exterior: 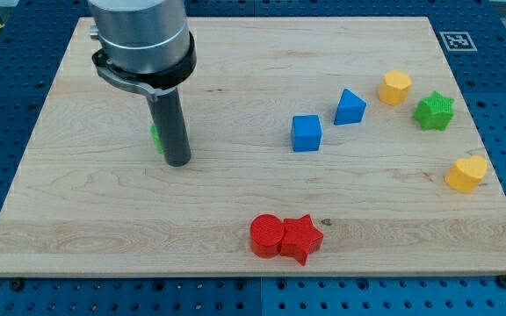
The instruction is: Slide the green circle towards the center left
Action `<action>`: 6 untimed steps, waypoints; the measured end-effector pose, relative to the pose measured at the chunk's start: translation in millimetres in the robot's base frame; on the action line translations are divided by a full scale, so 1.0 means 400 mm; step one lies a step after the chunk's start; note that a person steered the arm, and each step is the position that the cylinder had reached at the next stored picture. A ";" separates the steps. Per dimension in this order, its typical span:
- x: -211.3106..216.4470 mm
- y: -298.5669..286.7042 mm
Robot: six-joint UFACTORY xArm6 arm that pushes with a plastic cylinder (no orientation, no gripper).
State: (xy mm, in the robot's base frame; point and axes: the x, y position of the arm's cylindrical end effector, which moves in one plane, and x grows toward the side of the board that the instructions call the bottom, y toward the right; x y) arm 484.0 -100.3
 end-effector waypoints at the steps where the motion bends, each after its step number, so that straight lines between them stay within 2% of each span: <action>1: 0.009 0.048; 2: -0.049 0.088; 3: -0.084 0.058; 5: -0.084 -0.120; 6: -0.072 -0.083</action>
